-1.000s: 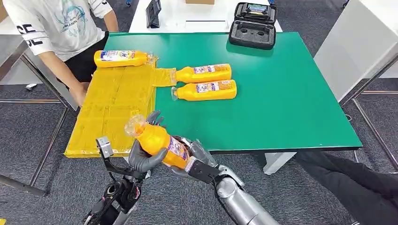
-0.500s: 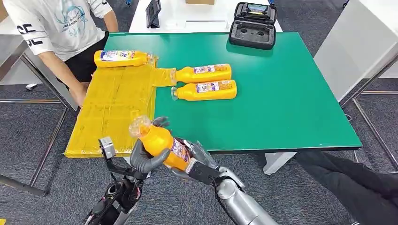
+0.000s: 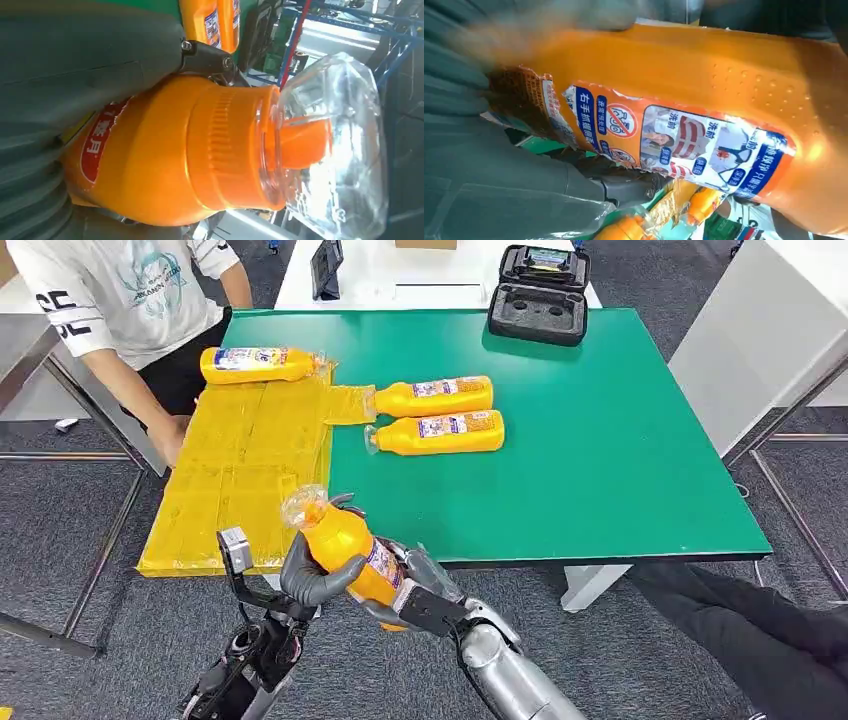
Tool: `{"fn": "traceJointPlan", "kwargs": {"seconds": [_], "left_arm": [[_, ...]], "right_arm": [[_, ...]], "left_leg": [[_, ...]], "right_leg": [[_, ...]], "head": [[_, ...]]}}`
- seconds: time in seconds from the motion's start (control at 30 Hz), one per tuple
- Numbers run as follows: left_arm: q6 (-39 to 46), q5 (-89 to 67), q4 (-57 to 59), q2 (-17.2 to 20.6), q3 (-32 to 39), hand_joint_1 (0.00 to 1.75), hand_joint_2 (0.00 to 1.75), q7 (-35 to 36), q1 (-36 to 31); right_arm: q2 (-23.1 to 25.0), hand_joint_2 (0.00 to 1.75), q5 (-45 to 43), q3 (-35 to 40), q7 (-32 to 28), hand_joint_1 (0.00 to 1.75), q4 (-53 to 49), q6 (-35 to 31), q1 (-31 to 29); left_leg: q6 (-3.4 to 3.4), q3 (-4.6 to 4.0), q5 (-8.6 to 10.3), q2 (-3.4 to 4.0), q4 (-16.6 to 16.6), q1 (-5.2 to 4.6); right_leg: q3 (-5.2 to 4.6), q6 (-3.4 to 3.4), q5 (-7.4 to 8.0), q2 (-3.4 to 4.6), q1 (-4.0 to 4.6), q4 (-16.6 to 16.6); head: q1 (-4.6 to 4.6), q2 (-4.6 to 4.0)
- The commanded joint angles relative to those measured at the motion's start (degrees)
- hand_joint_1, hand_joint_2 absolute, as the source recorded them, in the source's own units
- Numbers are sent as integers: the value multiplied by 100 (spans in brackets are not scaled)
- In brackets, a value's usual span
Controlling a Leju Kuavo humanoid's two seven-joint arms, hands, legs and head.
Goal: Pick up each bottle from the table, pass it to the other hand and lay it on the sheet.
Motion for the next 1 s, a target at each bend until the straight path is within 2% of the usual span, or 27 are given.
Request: {"fn": "traceJointPlan", "kwargs": {"seconds": [0.03, 0.63, 0.8, 0.9, 0.97, 1.0], "left_arm": [[54, -51, 200, 96, -20, 175, 175, 87, -163], [594, -58, -210, 174, 548, 175, 175, 75, -232], [1332, -342, -625, 403, 1088, 175, 175, -90, -408], [2371, -1431, -851, 654, 1307, 175, 175, -117, -776], [2833, -2444, -737, 857, 1377, 175, 175, 24, -1094], [2745, -2512, -694, 840, 1518, 175, 175, 37, -1166]], "right_arm": [[0, 0, -9, -317, 117, 0, -195, -400, 32], [-86, 0, -386, -432, 152, 0, -800, -403, 269], [-99, 0, -440, -325, 157, 0, -950, -366, 274], [-120, 0, -519, -278, 175, 0, -907, -322, 238], [-143, 0, -625, -239, 150, 0, -915, -295, 254], [-155, 0, -652, -210, 150, 0, -931, -286, 262]], "left_leg": [[-11, 25, -9, 1, -3, 5], [-9, 16, -6, -2, -2, 6], [-9, 7, -6, 5, 3, 8], [-13, 3, -6, 4, 9, 12], [-15, 6, -6, -1, 10, 16], [-15, 6, -3, -1, 7, 16]], "right_leg": [[25, -10, -9, -1, 6, -3], [18, -8, -6, -4, 6, -3], [7, -8, -3, 4, 7, 1], [4, -11, -4, 3, 12, 6], [9, -13, -6, -3, 16, 6], [8, -12, -5, -3, 15, 5]], "head": [[0, 0], [0, 0], [2, 0], [0, 0], [0, 0], [0, 0]]}}
